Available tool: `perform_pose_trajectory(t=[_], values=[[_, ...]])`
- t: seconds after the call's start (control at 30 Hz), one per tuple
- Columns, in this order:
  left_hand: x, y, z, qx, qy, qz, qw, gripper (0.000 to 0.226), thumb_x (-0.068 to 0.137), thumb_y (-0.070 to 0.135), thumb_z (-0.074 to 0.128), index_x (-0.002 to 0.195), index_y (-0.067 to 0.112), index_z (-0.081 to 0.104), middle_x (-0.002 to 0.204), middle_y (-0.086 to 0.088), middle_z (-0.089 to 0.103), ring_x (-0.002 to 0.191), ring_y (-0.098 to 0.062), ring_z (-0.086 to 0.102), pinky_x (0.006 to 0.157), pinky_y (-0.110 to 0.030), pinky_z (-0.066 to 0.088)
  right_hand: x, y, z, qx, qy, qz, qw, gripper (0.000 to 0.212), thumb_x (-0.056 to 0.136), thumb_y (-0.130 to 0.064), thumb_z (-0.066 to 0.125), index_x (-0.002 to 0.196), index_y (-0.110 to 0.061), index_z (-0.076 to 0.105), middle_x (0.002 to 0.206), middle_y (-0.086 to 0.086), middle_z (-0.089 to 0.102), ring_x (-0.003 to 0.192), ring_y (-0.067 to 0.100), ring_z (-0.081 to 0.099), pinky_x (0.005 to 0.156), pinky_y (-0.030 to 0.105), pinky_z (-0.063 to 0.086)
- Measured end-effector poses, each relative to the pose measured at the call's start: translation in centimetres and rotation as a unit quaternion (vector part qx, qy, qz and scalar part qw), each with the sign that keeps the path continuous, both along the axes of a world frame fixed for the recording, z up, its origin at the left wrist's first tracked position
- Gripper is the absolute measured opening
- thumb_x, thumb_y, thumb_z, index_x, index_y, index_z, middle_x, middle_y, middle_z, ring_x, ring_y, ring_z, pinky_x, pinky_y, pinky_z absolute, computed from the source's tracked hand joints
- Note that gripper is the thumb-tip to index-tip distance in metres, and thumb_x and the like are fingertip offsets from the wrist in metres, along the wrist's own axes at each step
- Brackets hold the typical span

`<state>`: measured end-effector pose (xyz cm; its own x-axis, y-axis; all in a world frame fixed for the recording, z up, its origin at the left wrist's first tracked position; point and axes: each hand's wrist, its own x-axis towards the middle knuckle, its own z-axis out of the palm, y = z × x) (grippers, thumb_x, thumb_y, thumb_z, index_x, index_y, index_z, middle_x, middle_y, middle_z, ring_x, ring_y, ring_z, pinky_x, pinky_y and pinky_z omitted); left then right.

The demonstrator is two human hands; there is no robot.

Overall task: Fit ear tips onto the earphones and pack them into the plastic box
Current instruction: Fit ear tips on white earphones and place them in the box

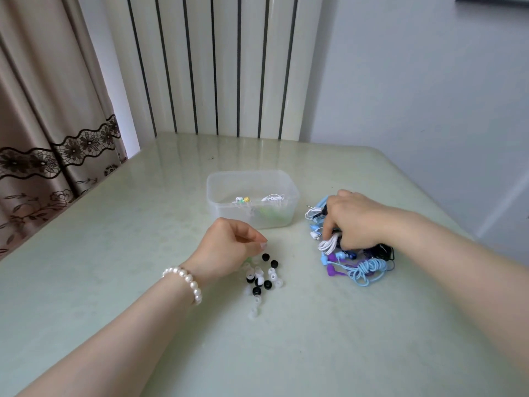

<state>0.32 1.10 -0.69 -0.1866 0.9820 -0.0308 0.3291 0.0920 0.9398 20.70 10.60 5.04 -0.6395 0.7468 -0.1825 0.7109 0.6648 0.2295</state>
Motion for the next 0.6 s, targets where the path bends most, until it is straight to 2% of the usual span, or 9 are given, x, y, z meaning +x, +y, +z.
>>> perform_pose_trajectory(t=[0.07,0.13,0.2,0.27,0.33,0.43,0.5,0.6], values=[[0.0,-0.1,0.0,-0.001,0.000,-0.005,1.000,0.010,0.078,0.010,0.071,0.069,0.015,0.071,0.054,0.008,0.066,0.055,-0.016,0.054,0.049,-0.024,0.042,0.1,-0.3,-1.2,0.049,-0.013,0.024,0.998,0.038,0.078,-0.012,0.056,0.107,-0.035,0.065,0.092,-0.005,0.034,0.106,0.020,0.038,0.085,0.024,0.029],[0.0,-0.1,0.0,0.000,0.004,-0.003,1.000,0.010,0.078,0.011,0.071,0.069,0.015,0.071,0.054,0.007,0.066,0.054,-0.015,0.054,0.049,-0.023,0.042,0.1,-0.1,-1.4,0.075,0.008,0.028,0.997,0.029,0.081,-0.018,0.059,0.103,-0.034,0.067,0.092,-0.005,0.034,0.106,0.021,0.038,0.081,0.024,0.026],[0.0,-0.1,0.1,0.004,0.000,0.002,1.000,0.010,0.079,0.011,0.071,0.069,0.014,0.071,0.056,0.004,0.065,0.053,-0.015,0.053,0.047,-0.022,0.042,0.4,0.3,-0.8,0.058,0.067,0.011,0.996,0.018,0.081,-0.027,0.065,0.098,-0.030,0.070,0.091,-0.005,0.039,0.103,0.019,0.040,0.080,0.025,0.029],[-0.1,-0.1,0.2,0.011,-0.012,0.008,1.000,0.011,0.079,0.010,0.070,0.068,0.012,0.070,0.057,0.001,0.064,0.048,-0.014,0.051,0.044,-0.021,0.041,0.8,0.8,0.3,0.012,0.165,-0.021,0.986,0.016,0.078,-0.025,0.070,0.094,-0.023,0.073,0.086,-0.002,0.048,0.096,0.021,0.047,0.081,0.028,0.037],[-0.1,-0.1,0.3,0.019,-0.019,0.014,1.000,0.011,0.080,0.010,0.070,0.068,0.010,0.070,0.056,0.002,0.063,0.043,-0.012,0.049,0.041,-0.021,0.040,1.2,0.9,1.7,-0.042,0.289,-0.052,0.955,0.012,0.076,-0.019,0.073,0.088,-0.014,0.074,0.081,0.000,0.054,0.084,0.021,0.054,0.073,0.027,0.038],[0.0,-0.2,0.4,0.029,-0.023,0.018,0.999,0.011,0.080,0.010,0.070,0.068,0.010,0.070,0.053,0.007,0.061,0.040,-0.006,0.046,0.038,-0.019,0.038,1.5,0.7,3.0,-0.107,0.452,-0.083,0.882,0.005,0.076,-0.012,0.072,0.075,-0.016,0.069,0.067,-0.003,0.057,0.065,0.013,0.049,0.061,0.022,0.036],[0.1,-0.3,0.4,0.034,-0.026,0.019,0.999,0.011,0.080,0.009,0.070,0.068,0.011,0.070,0.053,0.008,0.061,0.039,-0.004,0.046,0.038,-0.018,0.038,1.4,0.6,3.2,-0.126,0.522,-0.104,0.837,0.012,0.079,-0.012,0.069,0.069,-0.017,0.065,0.053,-0.012,0.056,0.053,0.002,0.044,0.050,0.010,0.032],[0.3,-0.3,0.4,0.038,-0.031,0.016,0.999,0.011,0.080,0.009,0.069,0.069,0.010,0.069,0.053,0.007,0.060,0.036,-0.003,0.044,0.038,-0.018,0.037,1.4,0.9,2.8,-0.096,0.588,-0.138,0.791,0.020,0.083,-0.014,0.065,0.064,-0.017,0.059,0.062,-0.002,0.053,0.057,0.008,0.041,0.052,0.014,0.034]])
